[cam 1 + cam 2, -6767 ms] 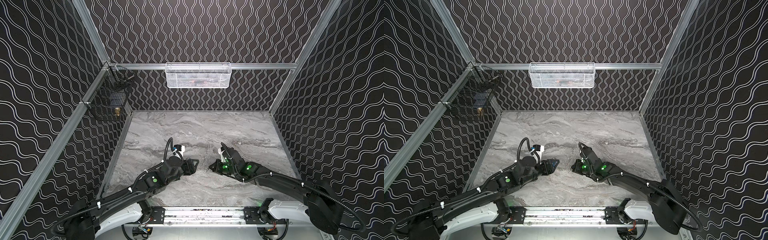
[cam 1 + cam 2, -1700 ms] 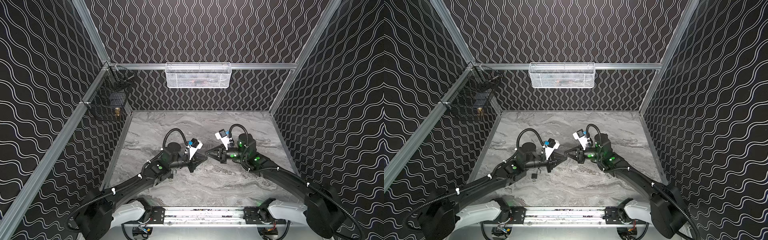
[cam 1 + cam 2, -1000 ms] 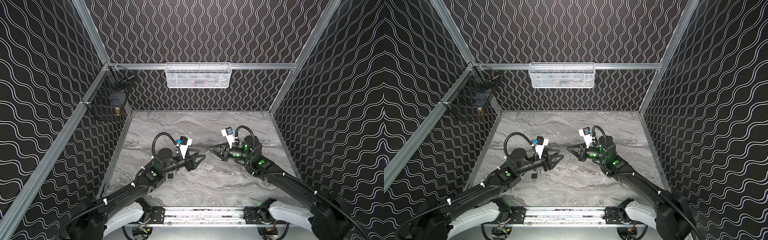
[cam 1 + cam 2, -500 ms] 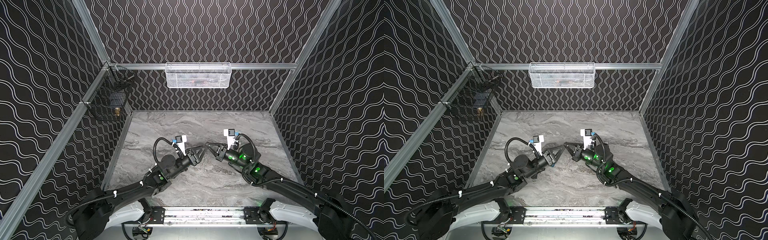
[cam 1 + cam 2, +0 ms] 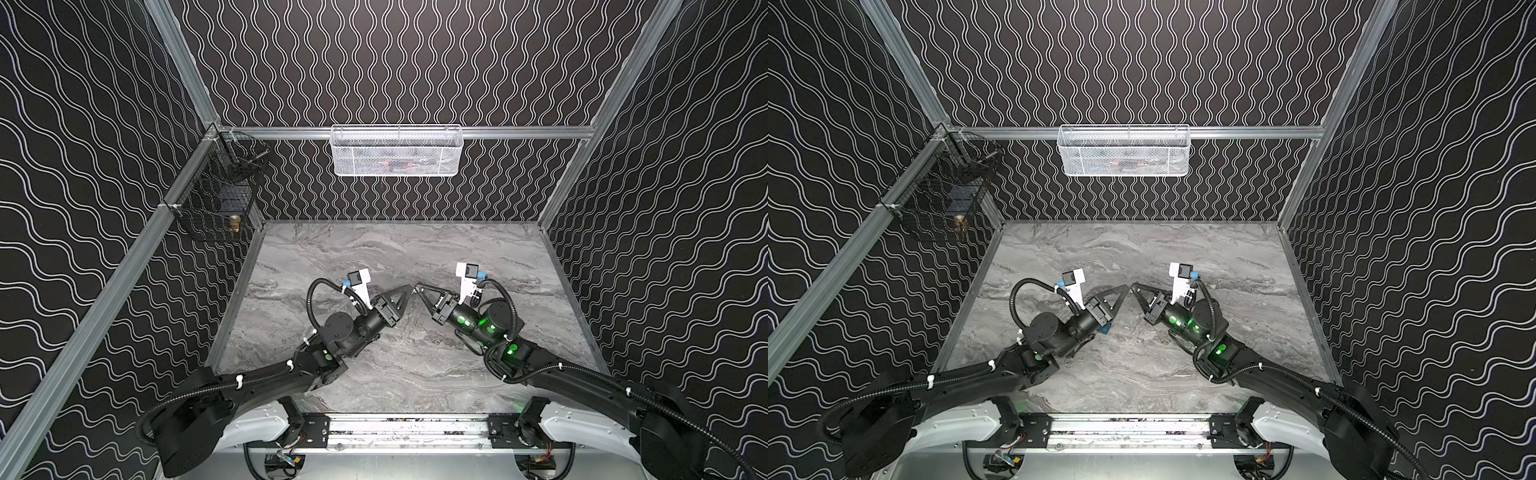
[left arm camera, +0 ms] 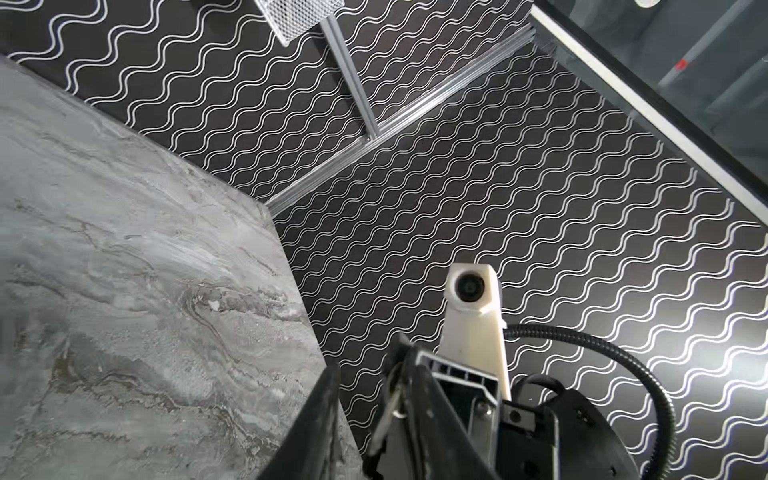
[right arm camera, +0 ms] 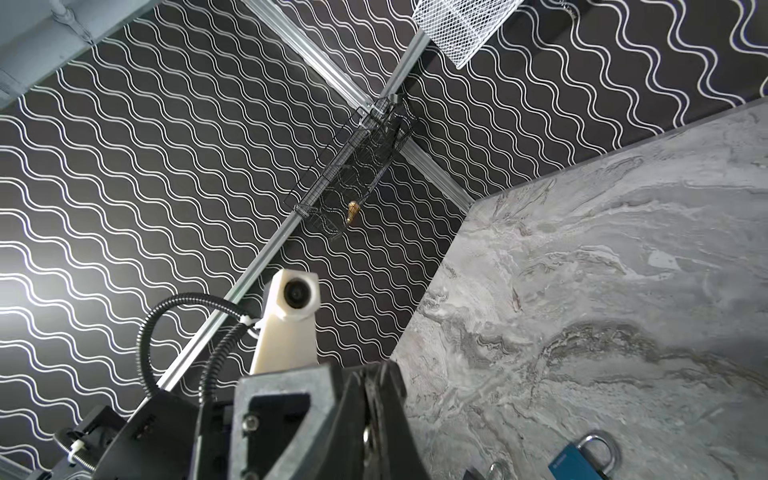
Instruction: Unlock with the key
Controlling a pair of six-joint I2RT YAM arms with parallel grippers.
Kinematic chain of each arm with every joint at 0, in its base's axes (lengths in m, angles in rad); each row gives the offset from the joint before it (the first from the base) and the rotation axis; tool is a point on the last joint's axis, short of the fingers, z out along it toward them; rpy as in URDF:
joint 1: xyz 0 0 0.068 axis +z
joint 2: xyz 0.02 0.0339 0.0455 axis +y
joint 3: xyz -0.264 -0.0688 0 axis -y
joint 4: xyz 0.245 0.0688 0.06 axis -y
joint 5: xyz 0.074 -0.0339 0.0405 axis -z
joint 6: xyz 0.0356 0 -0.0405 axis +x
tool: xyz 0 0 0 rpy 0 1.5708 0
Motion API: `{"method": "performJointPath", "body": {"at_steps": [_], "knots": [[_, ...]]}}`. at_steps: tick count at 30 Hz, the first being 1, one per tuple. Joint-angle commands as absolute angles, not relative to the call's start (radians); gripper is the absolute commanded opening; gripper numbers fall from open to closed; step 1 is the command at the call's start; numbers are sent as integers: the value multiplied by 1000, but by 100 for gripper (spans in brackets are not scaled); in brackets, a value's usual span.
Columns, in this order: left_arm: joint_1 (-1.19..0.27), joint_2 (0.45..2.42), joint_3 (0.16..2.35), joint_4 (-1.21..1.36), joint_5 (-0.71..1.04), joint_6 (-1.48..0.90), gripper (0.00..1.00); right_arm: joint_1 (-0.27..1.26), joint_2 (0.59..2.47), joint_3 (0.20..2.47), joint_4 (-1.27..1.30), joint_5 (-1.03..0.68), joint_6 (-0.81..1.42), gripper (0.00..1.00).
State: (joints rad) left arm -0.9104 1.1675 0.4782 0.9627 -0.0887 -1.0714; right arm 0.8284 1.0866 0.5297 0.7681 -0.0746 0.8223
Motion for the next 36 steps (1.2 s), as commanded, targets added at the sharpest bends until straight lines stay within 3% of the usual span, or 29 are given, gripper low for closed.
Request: {"method": "performJointPath", "body": {"at_steps": [1,10,16,26,31,36], "knots": [[-912,1182,489,1053,-83,-1086,24,839,1093,526,856,-58,842,0],[-911,1191,500,1046,-71,-1075,3,850,1096,511,868,-37,847,0],[-912,1207,512,1066,-43,-1072,0,851,1103,514,865,-35,833,1],[-892,1141,538,867,18,-972,0,848,1059,537,766,-29,780,43],[-820,1073,562,685,132,-883,0,839,1029,577,624,-69,741,57],[-714,1012,591,503,310,-750,0,803,1001,632,444,-133,691,65]]}}
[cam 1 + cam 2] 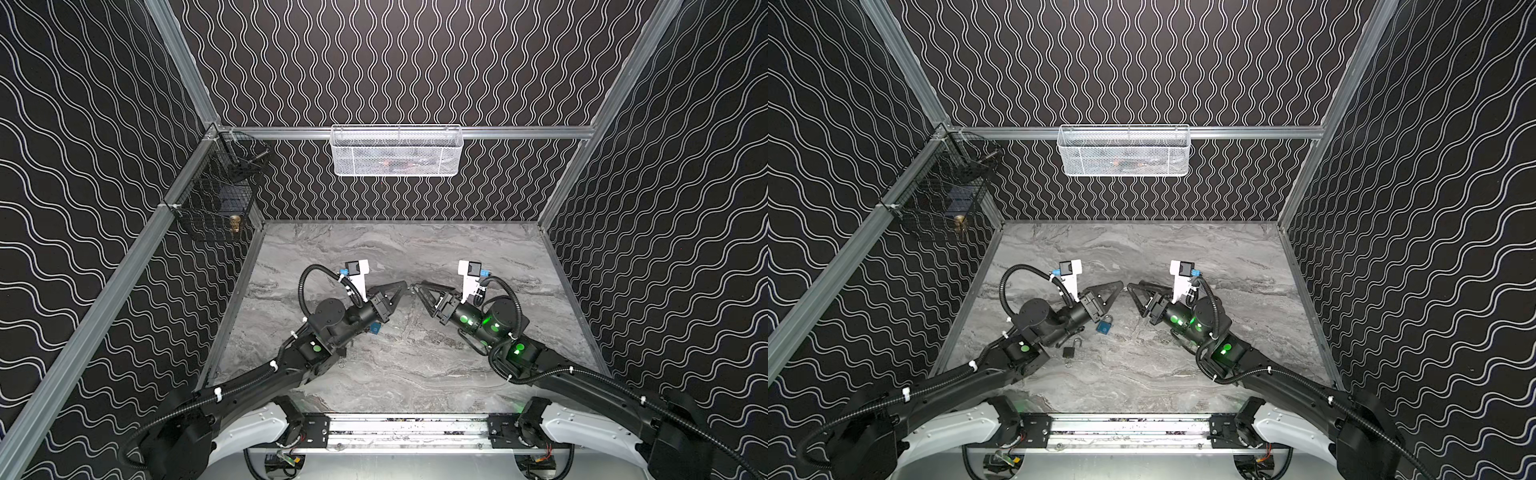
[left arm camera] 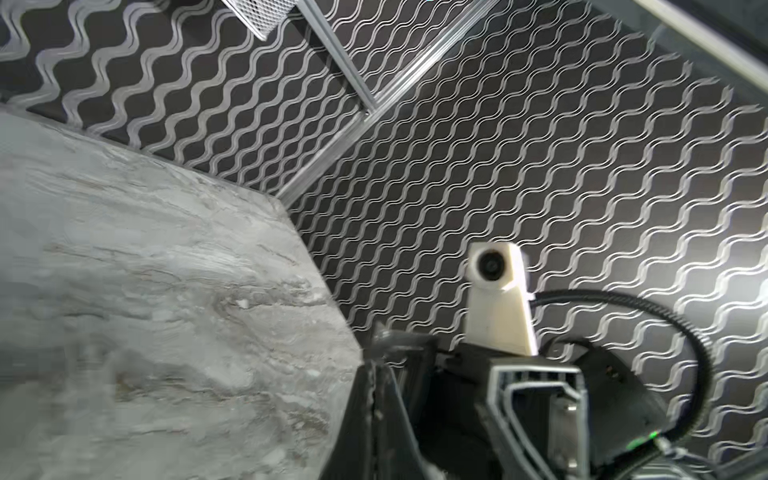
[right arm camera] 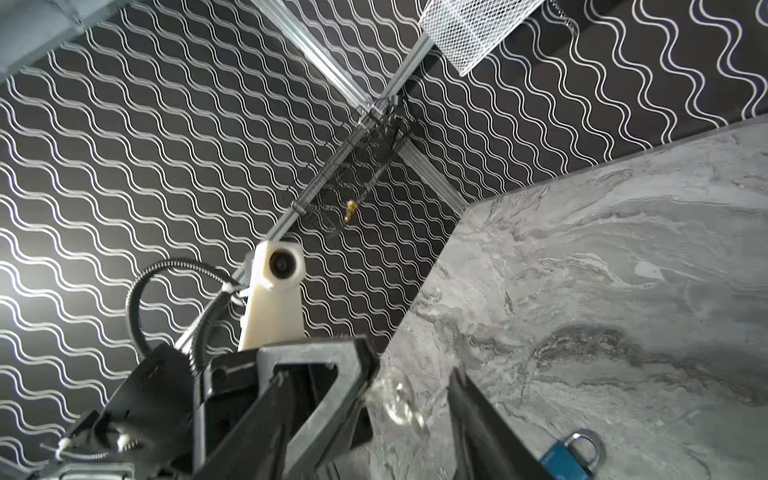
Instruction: Unlock with the key
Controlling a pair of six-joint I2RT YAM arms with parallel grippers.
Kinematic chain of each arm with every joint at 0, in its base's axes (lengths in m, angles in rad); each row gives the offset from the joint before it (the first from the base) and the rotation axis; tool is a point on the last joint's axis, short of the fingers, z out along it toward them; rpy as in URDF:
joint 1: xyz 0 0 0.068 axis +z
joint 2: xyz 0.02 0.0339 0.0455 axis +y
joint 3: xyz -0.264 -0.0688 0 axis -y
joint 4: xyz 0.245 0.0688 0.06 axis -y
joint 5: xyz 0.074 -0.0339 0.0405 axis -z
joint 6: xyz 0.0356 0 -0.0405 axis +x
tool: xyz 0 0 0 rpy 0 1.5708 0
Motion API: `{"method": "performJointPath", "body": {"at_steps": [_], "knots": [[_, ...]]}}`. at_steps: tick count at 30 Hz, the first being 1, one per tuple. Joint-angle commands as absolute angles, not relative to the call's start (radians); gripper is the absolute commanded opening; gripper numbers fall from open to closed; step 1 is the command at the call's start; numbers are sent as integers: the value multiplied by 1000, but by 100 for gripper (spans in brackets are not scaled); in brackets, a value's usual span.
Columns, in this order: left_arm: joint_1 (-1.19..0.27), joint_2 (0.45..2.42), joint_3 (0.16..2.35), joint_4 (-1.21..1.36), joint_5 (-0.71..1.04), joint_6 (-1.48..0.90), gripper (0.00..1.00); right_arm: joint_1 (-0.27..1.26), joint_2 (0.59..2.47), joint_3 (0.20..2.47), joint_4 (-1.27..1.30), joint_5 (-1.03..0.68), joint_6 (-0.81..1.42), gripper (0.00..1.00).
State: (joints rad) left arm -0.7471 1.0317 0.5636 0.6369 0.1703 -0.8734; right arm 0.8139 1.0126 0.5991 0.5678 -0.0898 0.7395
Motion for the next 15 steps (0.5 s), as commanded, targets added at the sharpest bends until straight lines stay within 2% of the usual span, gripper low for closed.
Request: {"method": "performJointPath", "body": {"at_steps": [1,7,15], "knots": [[-697,1004,611,428,343,-708,0,795,997,651,386,-140,678,66],[-638,983,662,216,445,-525,0,740,969,708,194,-250,574,66],[-577,960,695,136,604,-424,0,669,1011,757,84,-573,422,62]]}}
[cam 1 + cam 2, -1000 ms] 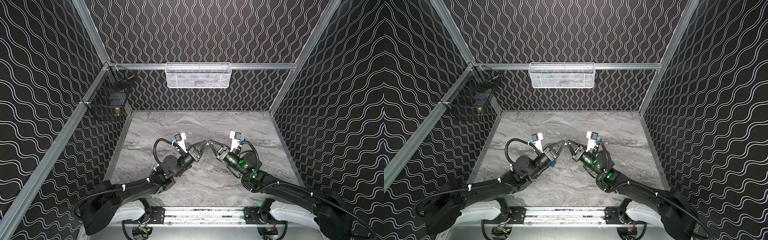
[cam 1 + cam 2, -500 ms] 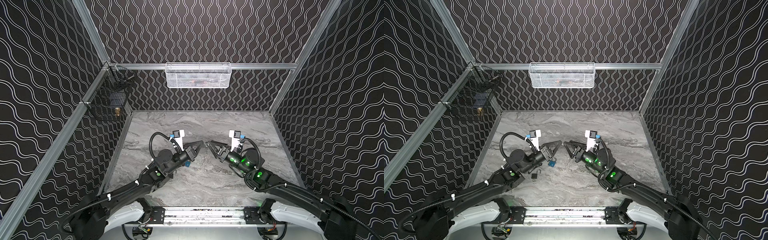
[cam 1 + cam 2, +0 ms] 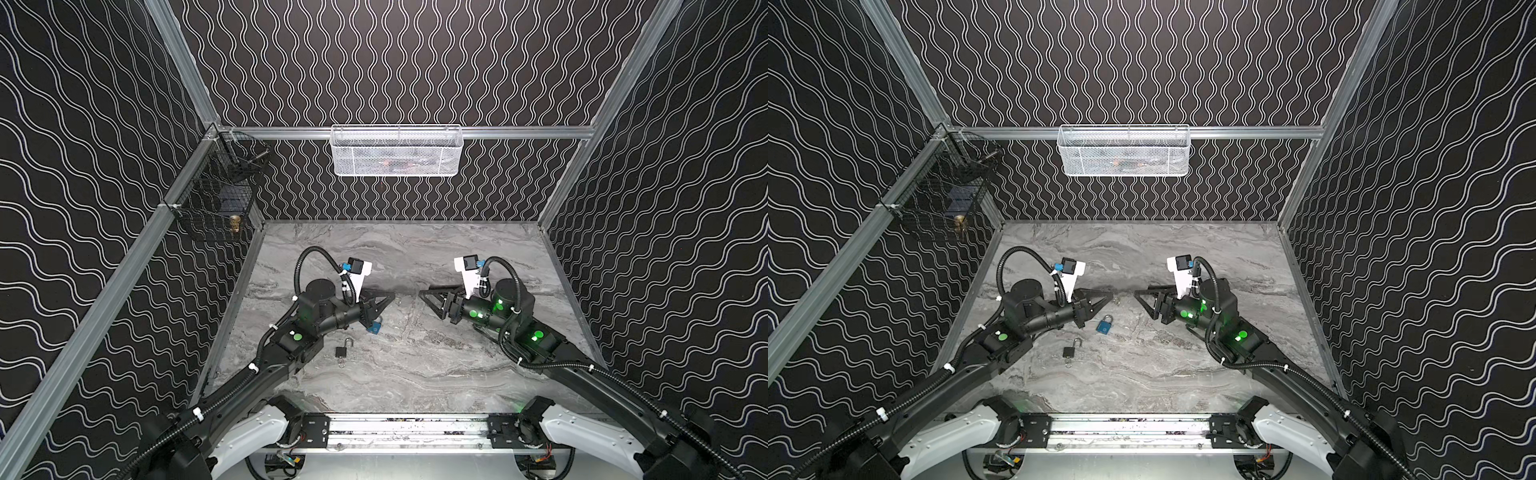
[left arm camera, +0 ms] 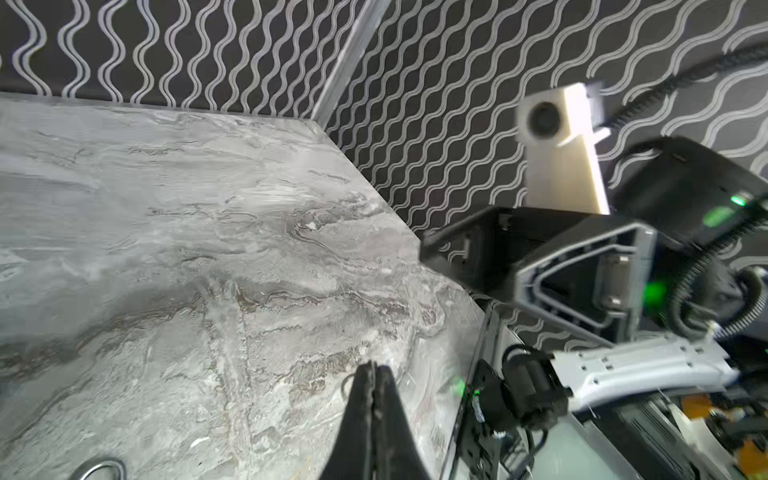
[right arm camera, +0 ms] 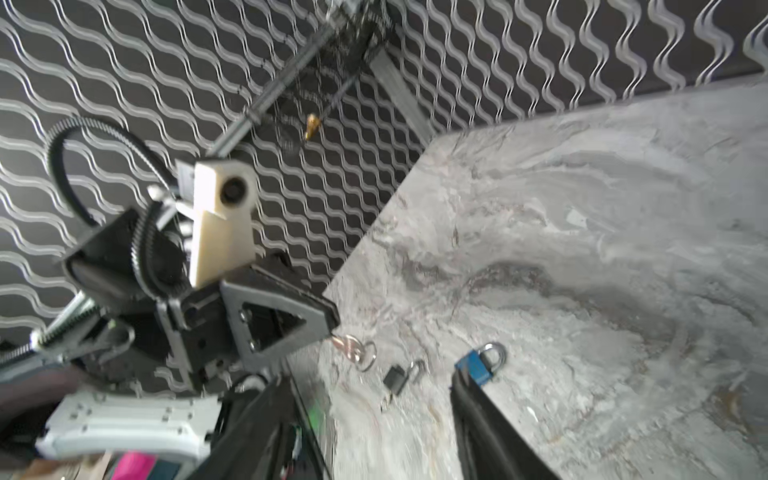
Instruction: Unlock with the key
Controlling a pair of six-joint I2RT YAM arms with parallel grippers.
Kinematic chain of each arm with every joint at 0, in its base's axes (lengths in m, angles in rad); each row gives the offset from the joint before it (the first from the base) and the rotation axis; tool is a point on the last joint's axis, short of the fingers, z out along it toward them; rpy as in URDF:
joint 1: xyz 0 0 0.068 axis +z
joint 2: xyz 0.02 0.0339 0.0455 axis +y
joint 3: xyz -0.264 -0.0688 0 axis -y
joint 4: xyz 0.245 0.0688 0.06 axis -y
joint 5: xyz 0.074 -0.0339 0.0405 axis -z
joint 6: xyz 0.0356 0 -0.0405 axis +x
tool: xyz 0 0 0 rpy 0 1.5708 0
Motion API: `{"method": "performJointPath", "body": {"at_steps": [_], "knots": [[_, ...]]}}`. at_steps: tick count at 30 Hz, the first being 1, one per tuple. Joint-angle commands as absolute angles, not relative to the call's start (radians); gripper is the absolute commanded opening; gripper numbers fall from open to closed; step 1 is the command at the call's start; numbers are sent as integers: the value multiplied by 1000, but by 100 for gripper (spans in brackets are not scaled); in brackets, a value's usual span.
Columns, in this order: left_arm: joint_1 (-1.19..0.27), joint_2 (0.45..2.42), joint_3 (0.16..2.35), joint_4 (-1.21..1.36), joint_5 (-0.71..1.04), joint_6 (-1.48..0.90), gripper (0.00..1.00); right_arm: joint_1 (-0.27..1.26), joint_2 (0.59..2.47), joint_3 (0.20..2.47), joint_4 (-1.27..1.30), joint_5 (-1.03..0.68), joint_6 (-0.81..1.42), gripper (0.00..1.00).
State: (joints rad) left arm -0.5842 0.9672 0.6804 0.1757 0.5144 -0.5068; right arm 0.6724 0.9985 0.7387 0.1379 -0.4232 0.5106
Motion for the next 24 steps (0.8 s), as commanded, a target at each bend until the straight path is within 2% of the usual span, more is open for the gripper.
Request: {"method": "performJointPath", "body": {"at_steps": [1,18,24], "knots": [[-576,959,693,139,615,-418,0,669,1022,759,87,-595,410,61],[-573,997,716,174,710,-429,0,666,1183,805,160,-780,337,45],[-574,1015,724,189,727,-440,0,666,1196,805,191,-811,328,36]]}}
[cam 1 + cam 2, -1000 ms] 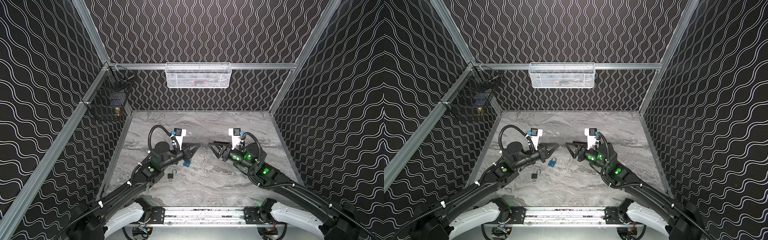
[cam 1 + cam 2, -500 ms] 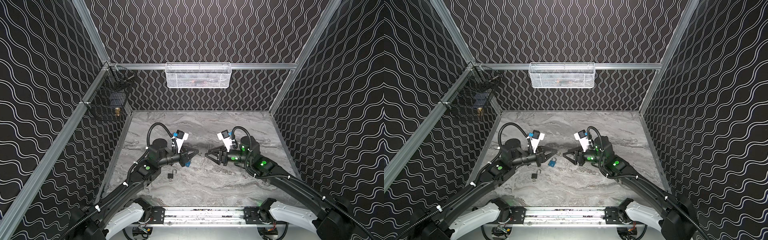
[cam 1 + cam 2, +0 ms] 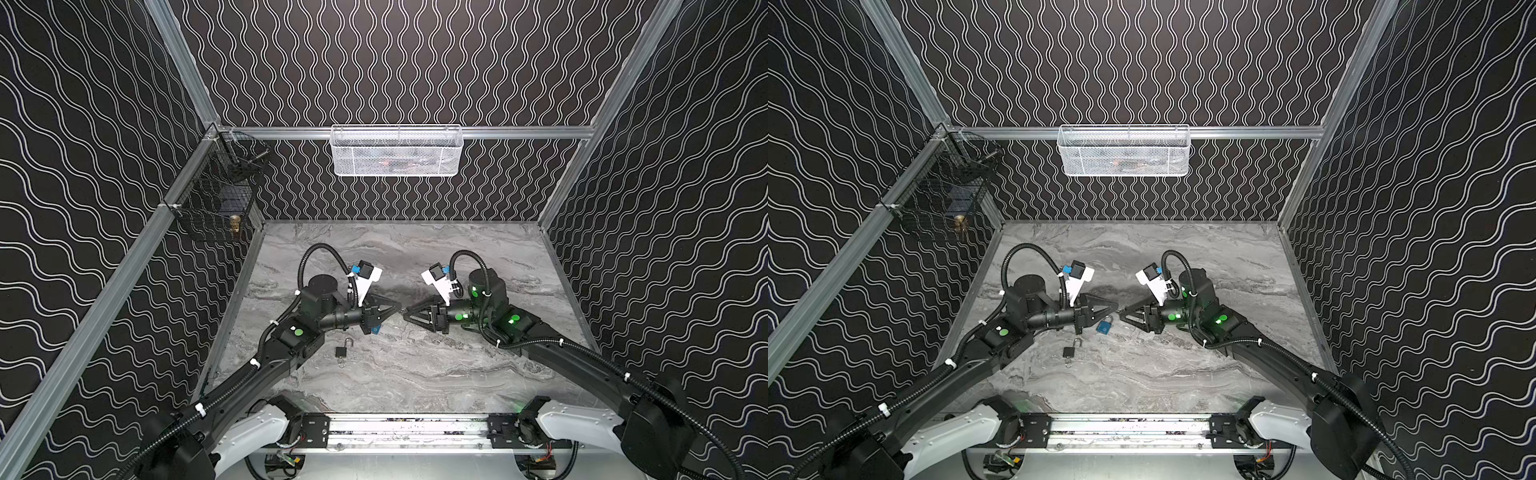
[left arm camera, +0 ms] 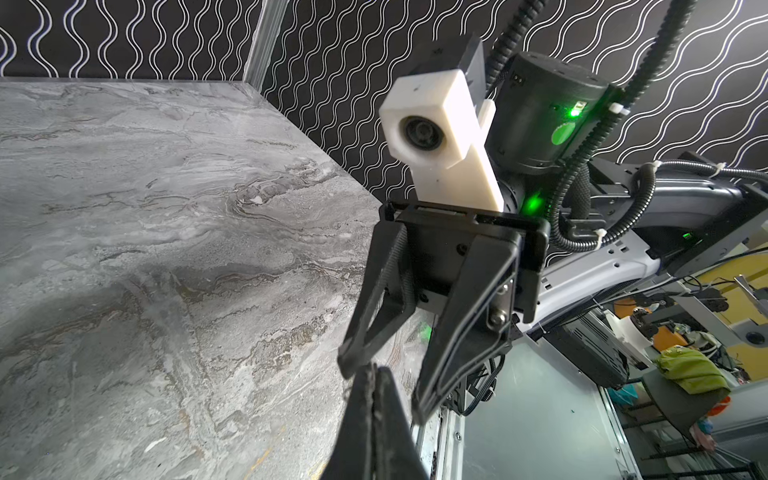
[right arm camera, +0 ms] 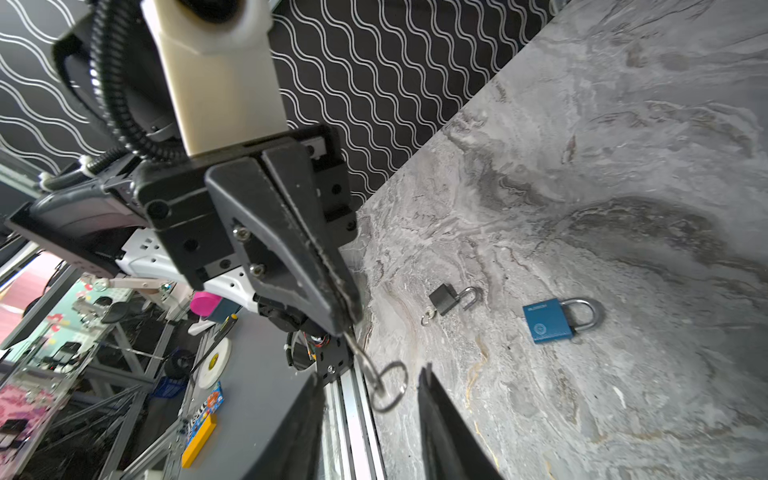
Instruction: Unlock with the key
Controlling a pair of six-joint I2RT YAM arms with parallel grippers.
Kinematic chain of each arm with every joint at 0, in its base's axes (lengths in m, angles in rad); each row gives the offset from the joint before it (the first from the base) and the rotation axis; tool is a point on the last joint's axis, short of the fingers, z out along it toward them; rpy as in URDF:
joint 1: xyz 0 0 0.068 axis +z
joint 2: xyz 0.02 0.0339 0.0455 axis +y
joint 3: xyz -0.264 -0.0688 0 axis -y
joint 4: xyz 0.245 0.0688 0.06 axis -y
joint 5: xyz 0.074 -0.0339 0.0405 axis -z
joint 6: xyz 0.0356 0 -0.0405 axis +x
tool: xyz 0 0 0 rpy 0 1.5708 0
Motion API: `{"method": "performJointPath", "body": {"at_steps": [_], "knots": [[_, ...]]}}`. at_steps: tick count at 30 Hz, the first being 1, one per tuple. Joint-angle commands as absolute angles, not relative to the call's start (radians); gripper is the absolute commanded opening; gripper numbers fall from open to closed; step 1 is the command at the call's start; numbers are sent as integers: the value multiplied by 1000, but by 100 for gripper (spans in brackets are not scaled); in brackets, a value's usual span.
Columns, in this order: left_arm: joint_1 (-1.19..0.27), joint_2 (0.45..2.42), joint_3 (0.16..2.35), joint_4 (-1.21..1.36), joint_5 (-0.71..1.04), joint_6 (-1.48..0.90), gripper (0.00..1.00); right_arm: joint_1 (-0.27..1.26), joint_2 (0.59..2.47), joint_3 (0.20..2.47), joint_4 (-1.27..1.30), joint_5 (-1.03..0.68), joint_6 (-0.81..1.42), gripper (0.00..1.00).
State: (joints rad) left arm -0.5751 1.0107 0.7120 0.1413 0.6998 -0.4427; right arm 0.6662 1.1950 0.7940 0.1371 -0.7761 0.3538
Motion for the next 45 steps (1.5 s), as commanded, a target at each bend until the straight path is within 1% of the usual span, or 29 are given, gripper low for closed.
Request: {"method": "performJointPath", "body": {"at_steps": [1,8,20,29,30,33,37,40,45], "knots": [[-573,1017,727,185,724,-438,0,667,1198,805,189,-811,324,35],[-573,1022,727,195,730,-445,0,660,1204,804,189,-824,309,25],[-574,1026,726,207,743,-448,0,651,1200,796,195,-845,307,0],[-573,1025,729,209,736,-450,0,648,1178,781,219,-831,337,0],[-574,1021,732,198,723,-448,1,647,1177,778,219,-820,344,0],[-571,1009,747,162,690,-443,17,639,1170,769,221,-809,365,0],[-571,986,767,97,613,-437,31,630,1153,753,205,-771,390,0],[-571,971,779,41,547,-435,36,621,1139,739,188,-744,407,0],[-571,943,758,-24,398,-460,45,614,1116,732,104,-645,441,0]]}}
